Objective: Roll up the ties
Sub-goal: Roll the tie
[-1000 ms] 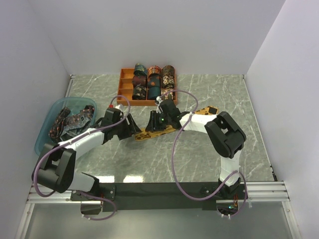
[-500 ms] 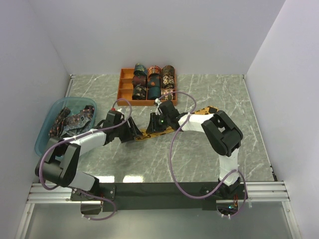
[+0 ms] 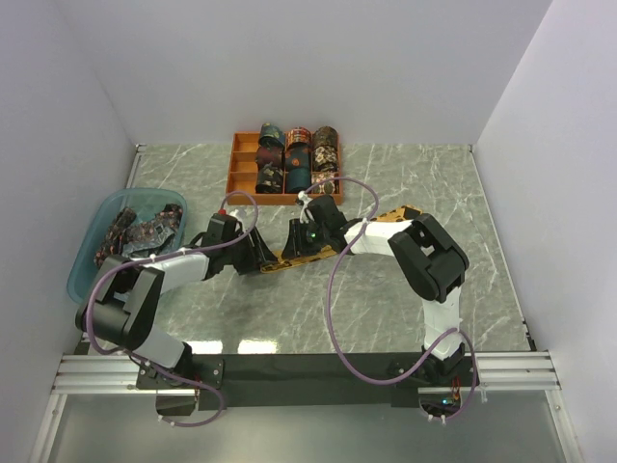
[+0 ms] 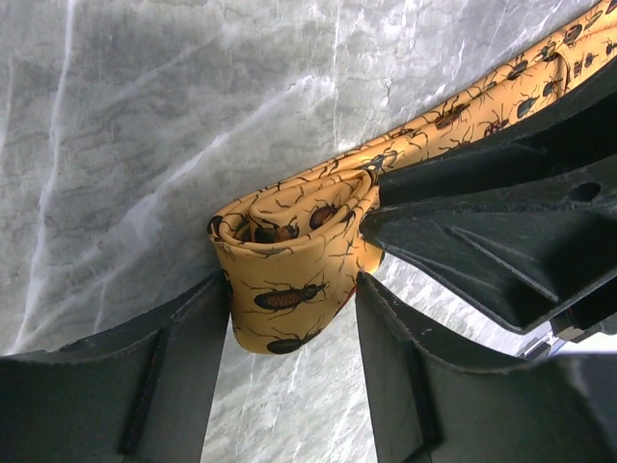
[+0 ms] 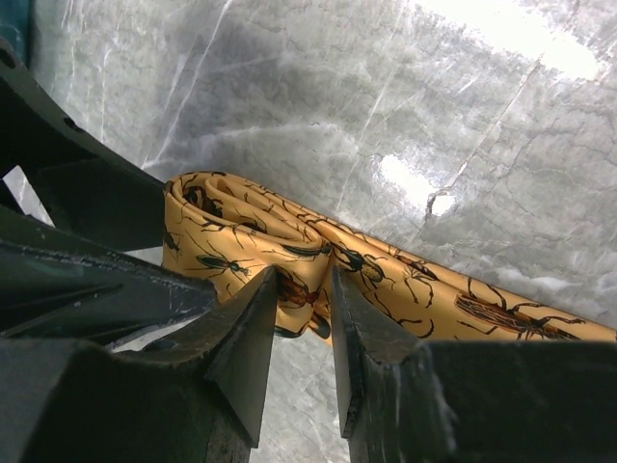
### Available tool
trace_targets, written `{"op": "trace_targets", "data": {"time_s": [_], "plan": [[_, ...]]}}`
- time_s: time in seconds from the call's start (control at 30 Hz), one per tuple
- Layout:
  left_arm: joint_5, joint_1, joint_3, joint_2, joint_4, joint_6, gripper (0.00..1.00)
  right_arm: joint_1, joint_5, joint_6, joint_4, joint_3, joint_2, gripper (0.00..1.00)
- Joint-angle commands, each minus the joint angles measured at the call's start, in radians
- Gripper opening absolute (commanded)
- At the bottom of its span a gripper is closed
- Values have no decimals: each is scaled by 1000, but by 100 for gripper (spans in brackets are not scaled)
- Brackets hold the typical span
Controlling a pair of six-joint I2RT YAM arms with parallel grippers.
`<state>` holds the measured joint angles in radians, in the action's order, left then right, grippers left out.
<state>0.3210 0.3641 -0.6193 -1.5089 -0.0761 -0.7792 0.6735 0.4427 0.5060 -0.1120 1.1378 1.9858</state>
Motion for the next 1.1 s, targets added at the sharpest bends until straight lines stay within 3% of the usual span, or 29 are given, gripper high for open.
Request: {"op": "trace_targets", "data": {"time_s": [0.0,0.43,0.8,1.07], "plan": [[10,-1,-11,-25,-40,12,59,0,14,-27,-9,-12,13,36],[32,-1,-8,-83,-74,6,49,-2,47,-32,-12,0,24,36],[-22,1,-19,-21,21,38,4,-22,-25,-43,31,-32,-91,40],[-117,1,-19,136,222,74,1,-63,-179,-109,133,-67,-162,41]]}}
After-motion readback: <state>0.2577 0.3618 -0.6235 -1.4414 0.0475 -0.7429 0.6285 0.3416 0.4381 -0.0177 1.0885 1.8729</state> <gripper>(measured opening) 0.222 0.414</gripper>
